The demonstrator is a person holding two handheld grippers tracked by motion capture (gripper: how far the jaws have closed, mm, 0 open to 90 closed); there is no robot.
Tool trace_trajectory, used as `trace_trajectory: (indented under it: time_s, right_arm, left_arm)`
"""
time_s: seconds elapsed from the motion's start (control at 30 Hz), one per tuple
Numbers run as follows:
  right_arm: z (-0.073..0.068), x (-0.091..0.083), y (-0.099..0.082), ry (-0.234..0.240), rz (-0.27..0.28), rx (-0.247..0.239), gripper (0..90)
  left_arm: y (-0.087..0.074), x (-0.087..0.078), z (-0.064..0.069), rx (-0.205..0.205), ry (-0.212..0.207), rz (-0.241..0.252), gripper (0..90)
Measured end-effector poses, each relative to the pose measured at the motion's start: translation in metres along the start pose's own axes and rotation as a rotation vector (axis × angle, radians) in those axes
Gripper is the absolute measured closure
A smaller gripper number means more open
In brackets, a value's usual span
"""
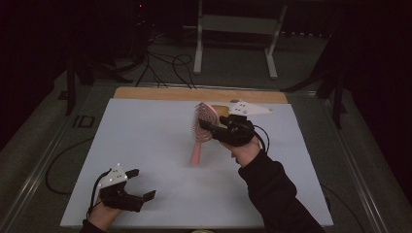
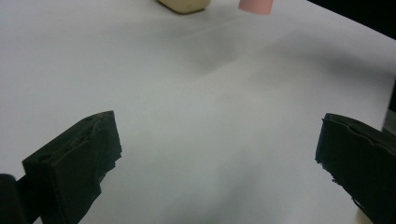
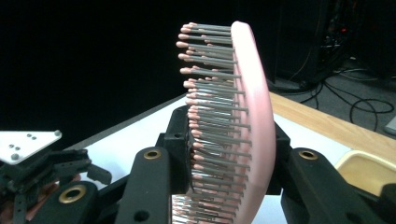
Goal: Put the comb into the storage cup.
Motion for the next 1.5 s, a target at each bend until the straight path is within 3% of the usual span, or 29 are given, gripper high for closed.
trace_trajectory:
  time_s: [0.4,0.87,1.5]
  right_arm:
    - [0.026,-0.005,0.017,-0.052,0.035,0.017,65.0]
    - [0.054,-0.005,0.039,-0.136,0.068,0.016,65.0]
    - [0.080,0.003,0.055,-0.233,0.091,0.018,65.1]
  left_arm:
    - [-0.003,0.003,0.001,-0.002,-0.027,0.013,0.4]
    - [-0.003,-0.001,-0.002,0.003,-0.024,0.027,0.5]
    - [-0.003,-0.001,-0.002,0.008,-0.021,0.025,0.5]
Point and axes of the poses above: each handheld gripper's, and its own axes: x roughly forward along the jaws, y roughly out of its top, z roughly to its right, the point moved 2 cm from there along x, roughly forward along the jaws, and after that the axes turned 12 degrees about -y, right-handed, at the moved point
